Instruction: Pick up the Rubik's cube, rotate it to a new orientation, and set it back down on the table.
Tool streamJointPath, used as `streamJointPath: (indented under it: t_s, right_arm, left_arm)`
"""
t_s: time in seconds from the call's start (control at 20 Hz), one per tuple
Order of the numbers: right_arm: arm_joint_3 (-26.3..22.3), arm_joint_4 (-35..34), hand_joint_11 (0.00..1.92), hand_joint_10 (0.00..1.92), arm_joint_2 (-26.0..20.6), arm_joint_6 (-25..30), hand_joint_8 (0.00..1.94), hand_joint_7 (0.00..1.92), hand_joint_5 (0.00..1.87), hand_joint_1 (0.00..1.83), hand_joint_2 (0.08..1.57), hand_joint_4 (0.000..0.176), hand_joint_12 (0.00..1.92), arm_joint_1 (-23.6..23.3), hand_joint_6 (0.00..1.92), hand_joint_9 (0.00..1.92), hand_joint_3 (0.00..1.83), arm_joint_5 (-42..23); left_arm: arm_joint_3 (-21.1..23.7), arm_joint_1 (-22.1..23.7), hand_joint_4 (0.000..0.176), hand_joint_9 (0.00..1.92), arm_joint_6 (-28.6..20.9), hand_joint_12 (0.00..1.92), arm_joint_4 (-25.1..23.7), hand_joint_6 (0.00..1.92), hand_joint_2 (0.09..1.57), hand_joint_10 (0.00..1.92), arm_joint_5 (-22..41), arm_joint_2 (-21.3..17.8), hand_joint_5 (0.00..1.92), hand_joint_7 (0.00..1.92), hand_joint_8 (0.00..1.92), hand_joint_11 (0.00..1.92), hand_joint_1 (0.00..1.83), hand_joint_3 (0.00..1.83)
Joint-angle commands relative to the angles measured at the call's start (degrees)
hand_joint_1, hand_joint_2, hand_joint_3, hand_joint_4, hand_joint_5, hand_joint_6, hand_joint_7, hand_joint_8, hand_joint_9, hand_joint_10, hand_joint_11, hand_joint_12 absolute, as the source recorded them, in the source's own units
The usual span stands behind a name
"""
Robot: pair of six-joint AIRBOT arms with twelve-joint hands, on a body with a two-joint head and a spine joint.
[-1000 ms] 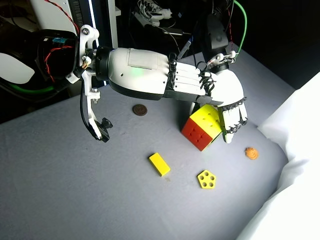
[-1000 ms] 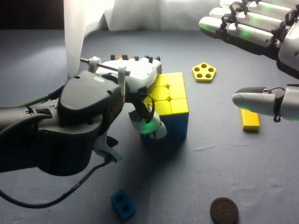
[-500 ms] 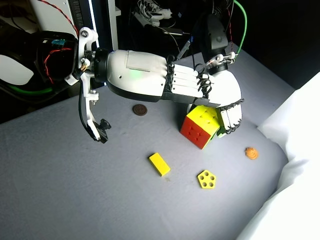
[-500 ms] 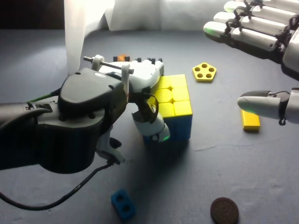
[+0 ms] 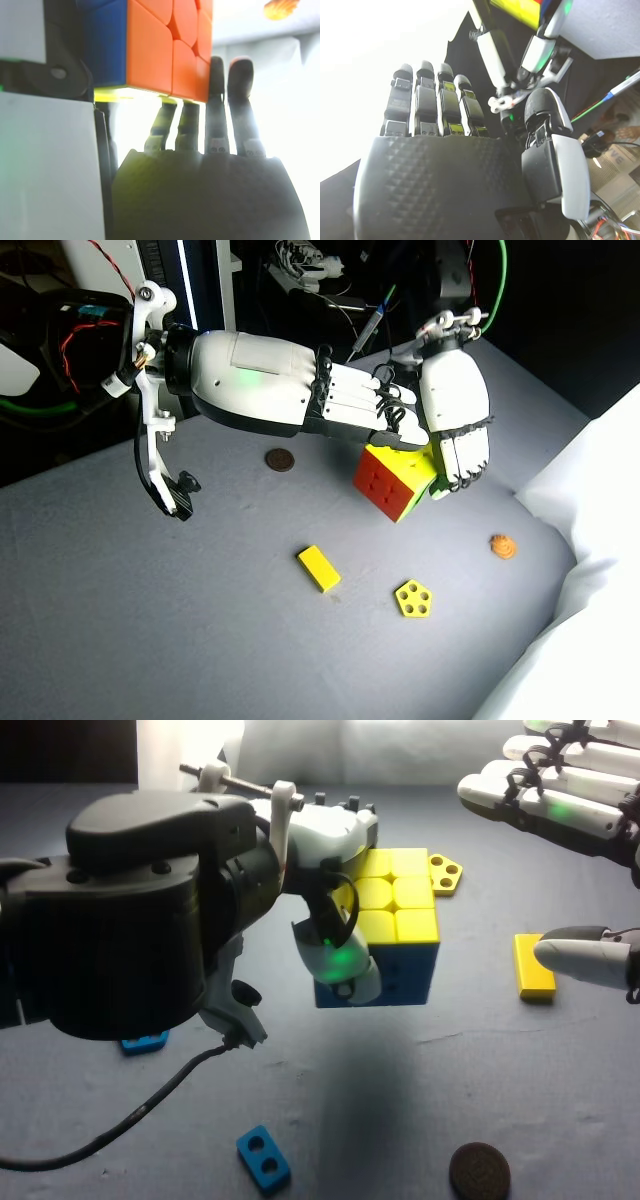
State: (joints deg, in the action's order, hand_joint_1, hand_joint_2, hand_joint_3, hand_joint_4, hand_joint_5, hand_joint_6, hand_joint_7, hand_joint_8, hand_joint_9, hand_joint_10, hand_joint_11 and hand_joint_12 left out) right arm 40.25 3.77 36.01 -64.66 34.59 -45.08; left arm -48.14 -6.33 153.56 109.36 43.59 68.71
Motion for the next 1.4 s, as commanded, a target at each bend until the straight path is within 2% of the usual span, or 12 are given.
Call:
streamJointPath:
  t_s: [0.0,0.1,0.15,0.2,0.25,0.3,0.35,0.4,0.6,0.75,0.9,1.35]
  right_arm:
    - [-0.31,-0.56,0.0,0.01,-0.51,0.57,0.0,0.12,0.03,0.07,1.27,0.0,0.08,-0.25,0.0,0.12,0.0,-4.78]
    - [-0.52,-0.54,0.0,0.02,-0.65,1.1,0.01,0.15,0.01,0.05,1.28,0.0,0.11,-0.38,0.0,0.14,0.0,-2.66]
    - [-0.58,-0.5,0.0,0.27,-0.65,1.13,0.04,0.35,0.08,0.1,1.27,0.0,0.86,-0.41,0.01,0.33,0.0,-2.48]
    - [-0.68,-0.37,0.0,0.92,-0.65,1.28,0.14,0.54,0.13,0.1,1.26,0.0,1.47,-0.42,0.01,0.3,0.0,-2.26]
    - [-0.73,-0.1,0.0,0.92,-0.65,1.51,0.14,0.54,0.13,0.1,1.26,0.0,1.47,-0.43,0.01,0.3,0.0,-2.19]
    - [-0.78,1.42,0.03,1.44,-0.65,2.85,0.73,0.43,0.18,0.1,1.26,0.0,1.8,-0.41,0.01,0.24,0.0,-2.11]
    - [-0.77,2.82,0.01,1.52,-0.66,4.61,0.97,0.34,0.14,0.11,1.26,0.0,1.86,-0.38,0.01,0.23,0.0,-2.0]
    - [-0.77,3.97,0.0,1.58,-0.71,6.06,1.09,0.3,0.12,0.13,1.26,0.0,1.89,-0.38,0.0,0.23,0.0,-1.86]
    - [-0.77,6.08,0.03,1.82,-1.16,8.82,1.38,0.28,0.04,0.1,1.27,0.0,1.92,-0.38,0.0,0.2,0.0,-1.66]
    - [-0.77,7.24,0.06,1.77,-1.17,9.14,1.32,0.34,0.09,0.14,1.25,0.0,1.92,-0.43,0.02,0.25,0.0,0.11]
    - [-0.87,7.85,0.08,1.76,-1.0,9.35,1.33,0.31,0.07,0.1,1.25,0.0,1.92,-1.08,0.0,0.23,0.0,2.9]
    - [-0.85,7.83,0.1,1.72,1.04,9.17,1.27,0.32,0.15,0.13,1.25,0.0,1.92,-3.58,0.02,0.24,0.0,7.94]
  left_arm:
    - [0.59,1.38,0.0,0.12,0.13,1.92,-2.61,1.72,1.17,1.92,-0.55,-0.47,0.09,0.07,1.83,0.15,1.11,0.0]
    - [1.29,2.47,0.0,0.14,0.58,1.92,-1.51,1.6,1.14,1.92,-0.37,-0.47,0.16,0.07,1.83,0.18,1.13,0.0]
    - [1.46,2.86,0.0,0.14,0.63,1.92,-1.05,1.61,1.13,1.92,-0.37,-0.47,0.16,0.05,1.84,0.19,1.13,0.0]
    - [1.59,3.23,0.0,0.16,0.63,1.92,-0.85,1.65,1.15,1.89,-0.37,-0.47,0.16,0.1,1.8,0.18,1.12,0.0]
    - [1.66,3.41,0.0,0.16,0.63,1.92,-0.77,1.65,1.15,1.89,-0.37,-0.47,0.16,0.1,1.8,0.18,1.12,0.0]
    - [1.79,3.77,0.0,0.15,0.63,1.92,-0.37,1.69,1.16,1.85,-0.36,-0.61,0.09,0.1,1.76,0.17,1.1,0.0]
    - [1.86,3.9,0.0,0.13,0.63,1.92,-0.37,1.72,1.17,1.9,-0.36,-0.7,0.07,0.06,1.81,0.17,1.08,0.0]
    - [1.95,4.02,0.0,0.13,0.63,1.92,-0.37,1.71,1.17,1.9,-0.36,-0.86,0.08,0.06,1.81,0.18,1.08,0.01]
    - [1.96,4.11,0.0,0.09,0.64,1.92,-0.37,1.64,1.16,1.92,-0.36,-1.08,0.09,0.02,1.82,0.16,1.09,0.0]
    - [1.89,4.21,0.0,0.13,0.64,1.92,-0.37,1.72,1.2,1.92,-0.36,-1.09,0.03,0.06,1.85,0.15,1.04,0.01]
    - [1.8,4.32,0.0,0.15,0.64,1.92,-0.43,1.62,1.16,1.84,-0.36,-1.08,0.09,0.13,1.72,0.13,1.06,0.0]
    - [1.74,4.59,0.0,0.16,0.64,1.92,-0.62,1.64,1.18,1.85,-0.35,-1.07,0.1,0.13,1.74,0.15,1.11,0.0]
